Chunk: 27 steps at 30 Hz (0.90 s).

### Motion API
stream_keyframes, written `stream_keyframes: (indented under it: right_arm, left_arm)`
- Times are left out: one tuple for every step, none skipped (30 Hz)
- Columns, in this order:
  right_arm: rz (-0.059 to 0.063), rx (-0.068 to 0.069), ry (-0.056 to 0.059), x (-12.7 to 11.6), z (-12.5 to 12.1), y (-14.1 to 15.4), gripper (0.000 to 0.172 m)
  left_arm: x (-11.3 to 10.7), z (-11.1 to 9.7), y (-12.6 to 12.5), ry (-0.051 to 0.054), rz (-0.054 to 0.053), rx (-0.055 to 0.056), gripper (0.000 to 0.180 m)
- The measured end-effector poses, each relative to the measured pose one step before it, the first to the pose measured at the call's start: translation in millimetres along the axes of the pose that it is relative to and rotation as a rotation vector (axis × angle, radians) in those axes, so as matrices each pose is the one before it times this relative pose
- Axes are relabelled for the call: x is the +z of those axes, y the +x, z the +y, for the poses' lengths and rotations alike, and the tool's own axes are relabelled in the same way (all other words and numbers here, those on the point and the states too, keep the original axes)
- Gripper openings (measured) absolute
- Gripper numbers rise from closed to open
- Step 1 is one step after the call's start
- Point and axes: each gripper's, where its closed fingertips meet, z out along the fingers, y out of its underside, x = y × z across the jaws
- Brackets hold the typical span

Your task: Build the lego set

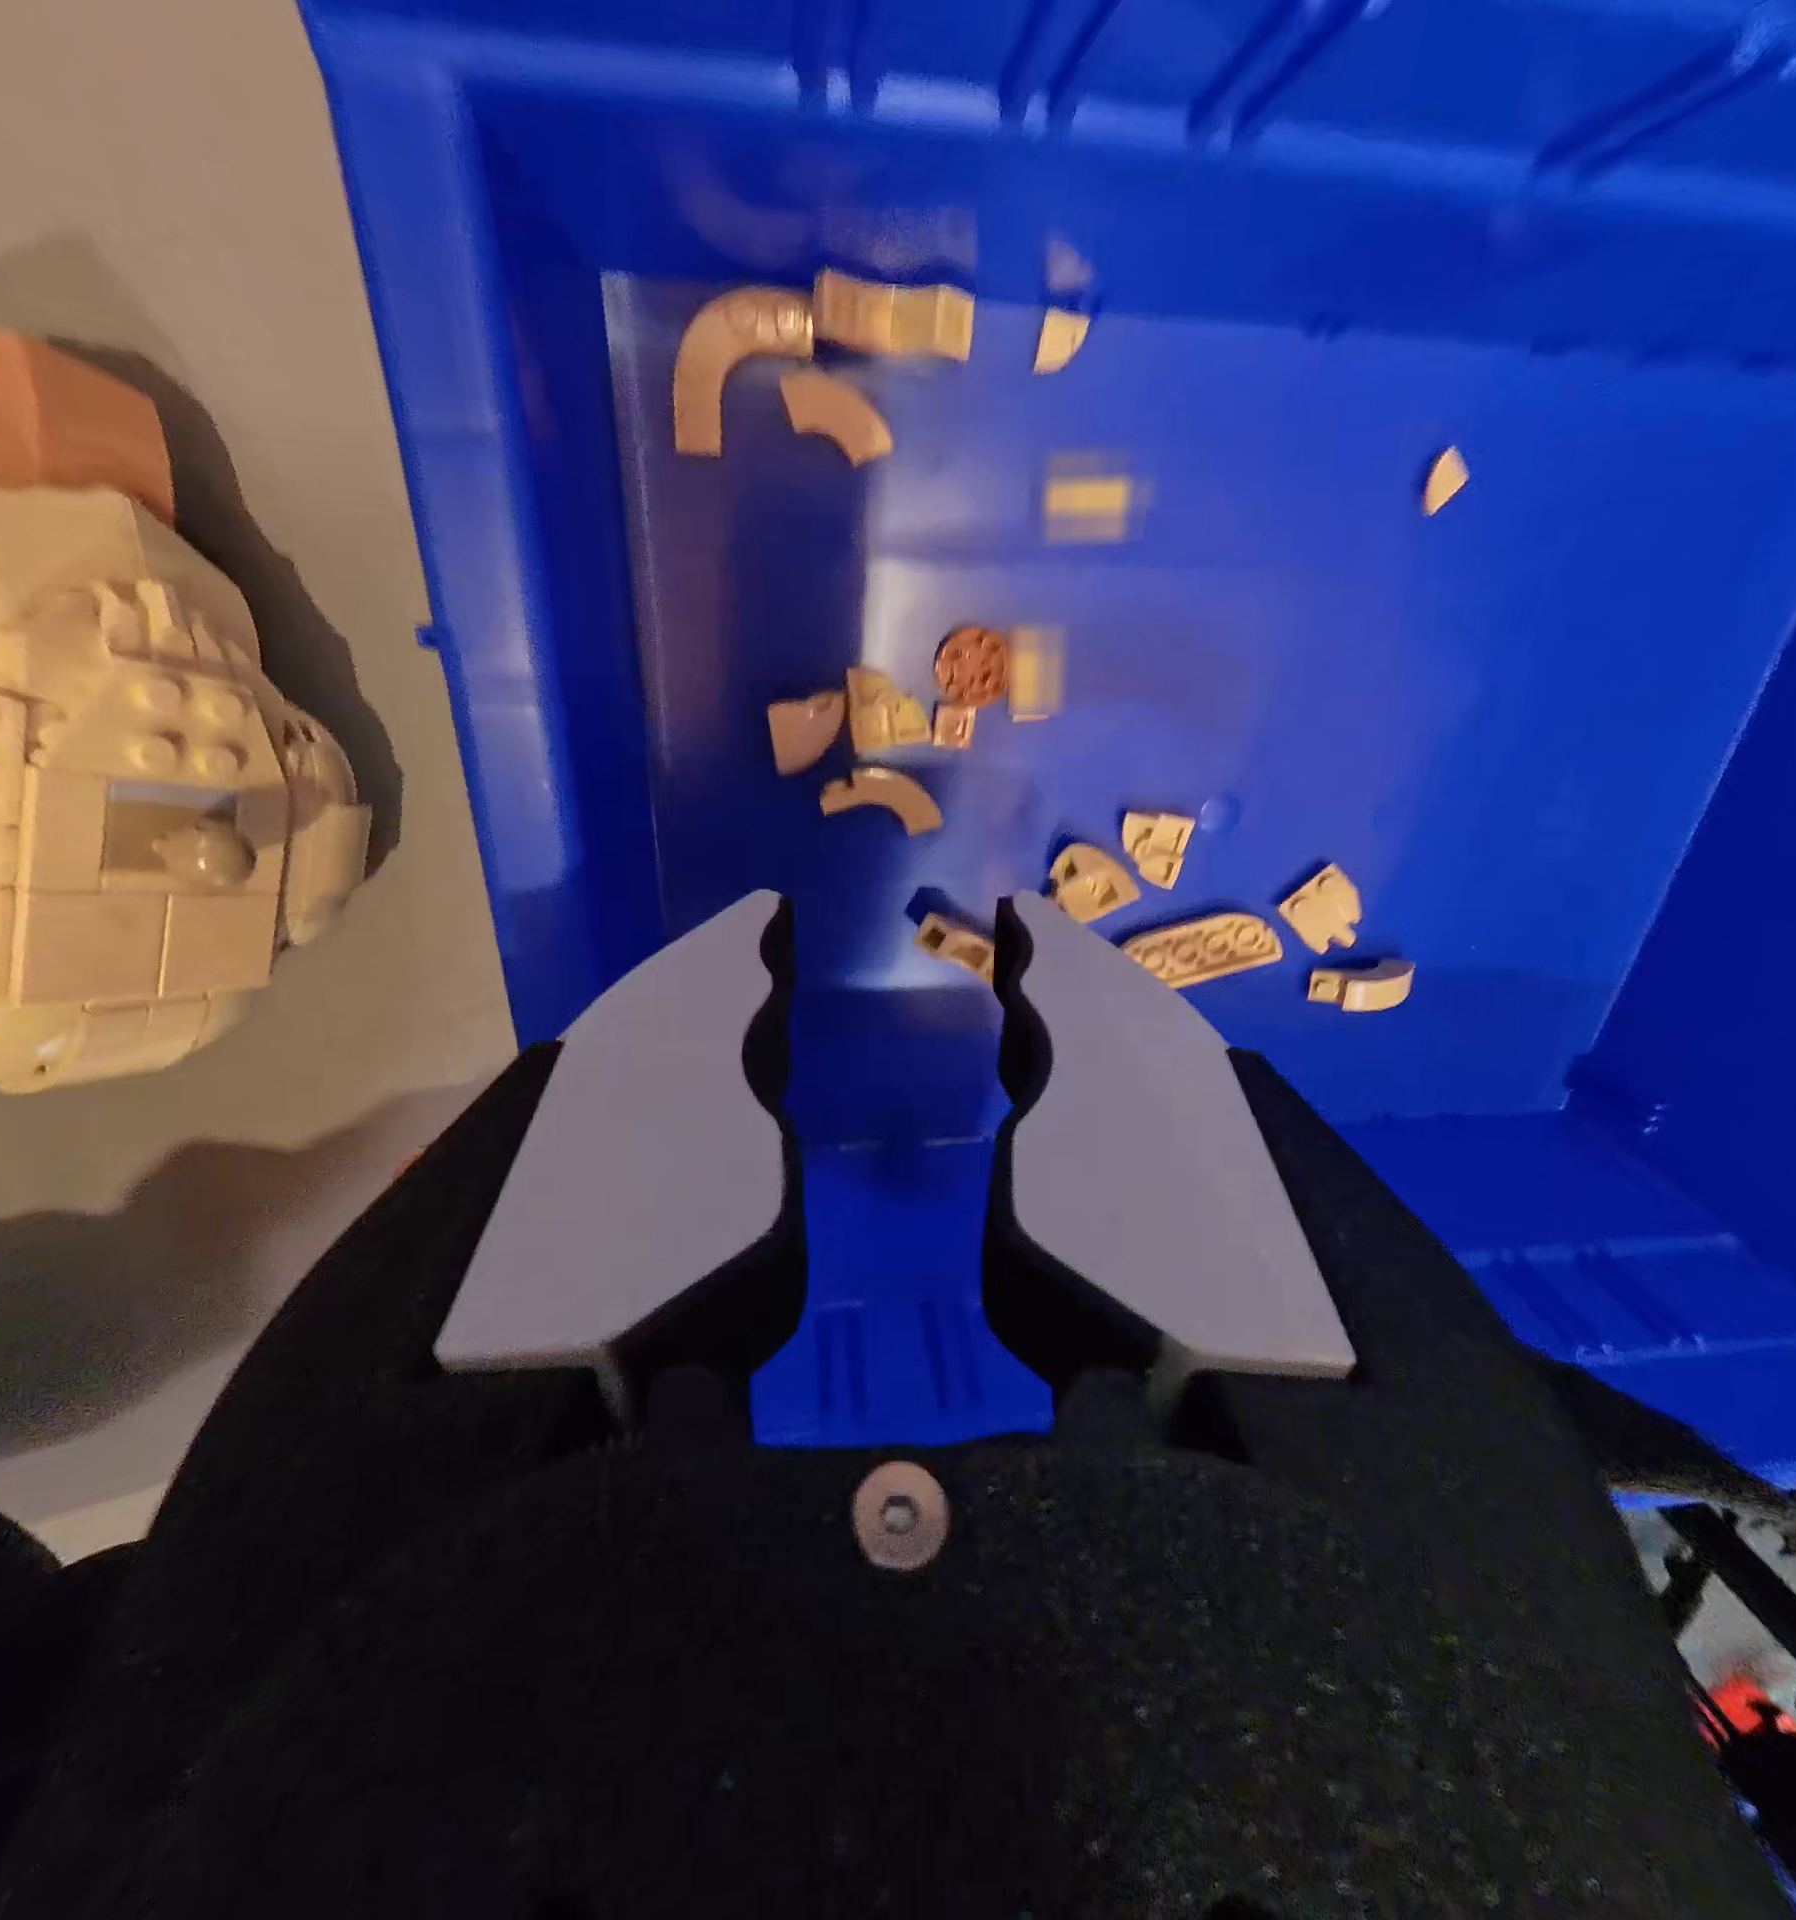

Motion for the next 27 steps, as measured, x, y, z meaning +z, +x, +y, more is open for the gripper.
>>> stream_keyframes:
  right_arm:
    - [0.0139, 0.0006, 0.0311, -0.38, -3.64, 0.67, 0.037]
    - [0.0196, 0.0014, 0.0212, -0.57, -2.21, 1.75, 0.037]
    - [0.0197, 0.0023, 0.0180, -1.11, -1.74, 1.93, 0.037]
    - [0.0222, 0.0031, 0.0217, -1.61, -1.99, 2.54, 0.037]
    - [0.0257, 0.0031, 0.0289, -1.82, -3.03, 3.35, 0.037]
    - [0.0146, 0.0001, 0.0347, -1.08, -3.97, 2.28, 0.036]
    - [-0.0049, -0.0027, 0.0207, -0.47, -2.30, -0.35, 0.036]
    - [0.0020, -0.0031, 0.0118, -0.27, -0.71, 0.60, 0.036]
    - [0.0061, 0.0004, 0.0069, 0.20, -0.05, 1.18, 0.037]
    - [-0.0029, 0.0006, 0.0049, 0.53, -0.21, -0.39, 0.037]
    - [-0.0056, -0.0037, 0.0049, 0.74, -0.23, -1.37, 0.037]
    - [-0.0025, -0.0064, -0.0024, 0.74, 0.62, -1.03, 0.037]
    - [0.0004, -0.0055, -0.0049, 0.37, 0.70, -0.52, 0.037]
    - [0.0012, -0.0031, 0.0026, -0.13, -0.35, -0.06, 0.037]
    - [-0.0005, -0.0014, 0.0076, -0.36, -1.21, 0.04, 0.037]
    - [-0.0024, -0.0008, 0.0073, -0.36, -1.03, 0.03, 0.037]
    - [-0.0008, -0.0014, 0.0050, -0.12, -0.61, 0.33, 0.036]
    - [0.0017, -0.0031, 0.0047, 0.14, -0.84, 0.64, 0.036]
    - [0.0003, -0.0054, 0.0054, 0.44, -1.21, 0.35, 0.036]
    - [-0.0021, -0.0089, 0.0063, 0.98, -2.04, -0.22, 0.036]
    - [-0.0065, -0.0122, 0.0089, 1.70, -3.07, -1.22, 0.035]
    - [-0.0165, -0.0116, 0.0130, 2.51, -4.47, -2.72, 0.035]
    - [-0.0230, -0.0050, 0.0141, 3.45, -5.42, -3.27, 0.035]
    - [-0.0254, 0.0031, 0.0148, 4.34, -6.21, -3.29, 0.035]
    - [-0.0312, 0.0079, 0.0168, 4.93, -7.02, -4.03, 0.035]
    - [-0.0376, 0.0108, 0.0196, 5.35, -7.56, -4.99, 0.033]
    - [-0.0363, 0.0079, 0.0155, 5.63, -6.87, -4.85, 0.031]
  left_arm:
    - [0.21, 0.15, -0.36, -0.0015, -0.0010, -0.0012, 0.020]
    - [0.09, -0.04, -0.36, 0.0000, -0.0017, -0.0020, 0.020]
    - [0.02, 0.02, -0.40, 0.0003, -0.0017, -0.0021, 0.020]
    - [-0.09, -0.07, -0.41, 0.0007, -0.0019, -0.0024, 0.020]
    - [-0.06, -0.10, -0.57, 0.0010, -0.0017, -0.0031, 0.020]
    - [0.01, -0.09, -0.41, 0.0010, -0.0013, -0.0031, 0.020]
    - [-0.02, 0.20, -1.08, 0.0006, -0.0057, 0.0023, 0.020]
    - [0.05, 1.09, -1.93, -0.0009, -0.0117, 0.0098, 0.020]
    - [0.14, 1.53, -1.53, -0.0042, -0.0060, 0.0057, 0.020]
    - [-0.07, 1.02, -1.37, -0.0019, -0.0018, -0.0024, 0.020]
    - [-0.33, 0.03, -1.15, 0.0033, 0.0000, -0.0062, 0.020]
    - [-0.42, -0.10, -1.27, 0.0044, -0.0017, -0.0055, 0.020]
    - [-0.34, 0.36, -1.14, 0.0009, -0.0027, -0.0027, 0.020]
    - [-0.05, 0.61, -0.89, -0.0007, -0.0021, -0.0001, 0.020]
    - [-0.08, 0.45, -0.69, -0.0005, -0.0010, -0.0003, 0.020]
    - [-0.01, 0.18, -0.18, -0.0001, 0.0013, -0.0020, 0.020]
    - [-0.13, -0.09, 0.16, 0.0011, 0.0027, -0.0015, 0.020]
    - [0.10, -0.03, 0.06, 0.0004, 0.0013, -0.0001, 0.020]
    - [0.12, 0.14, 0.16, -0.0016, 0.0009, 0.0002, 0.020]
    - [0.36, 0.26, 0.05, -0.0020, 0.0003, 0.0008, 0.020]
    - [0.22, 0.23, 0.06, -0.0020, 0.0005, 0.0009, 0.020]
    - [0.30, 0.15, 0.11, -0.0022, 0.0004, 0.0008, 0.020]
    - [0.37, 0.18, -0.10, -0.0023, -0.0005, 0.0005, 0.020]
    - [0.21, 0.24, -0.01, -0.0021, -0.0004, 0.0004, 0.020]
    - [0.19, 0.16, -0.13, -0.0016, -0.0003, 0.0003, 0.020]
    - [0.09, 0.07, -0.01, -0.0007, -0.0005, 0.0005, 0.020]
    - [-0.19, -0.08, 0.10, 0.0007, -0.0007, 0.0012, 0.020]
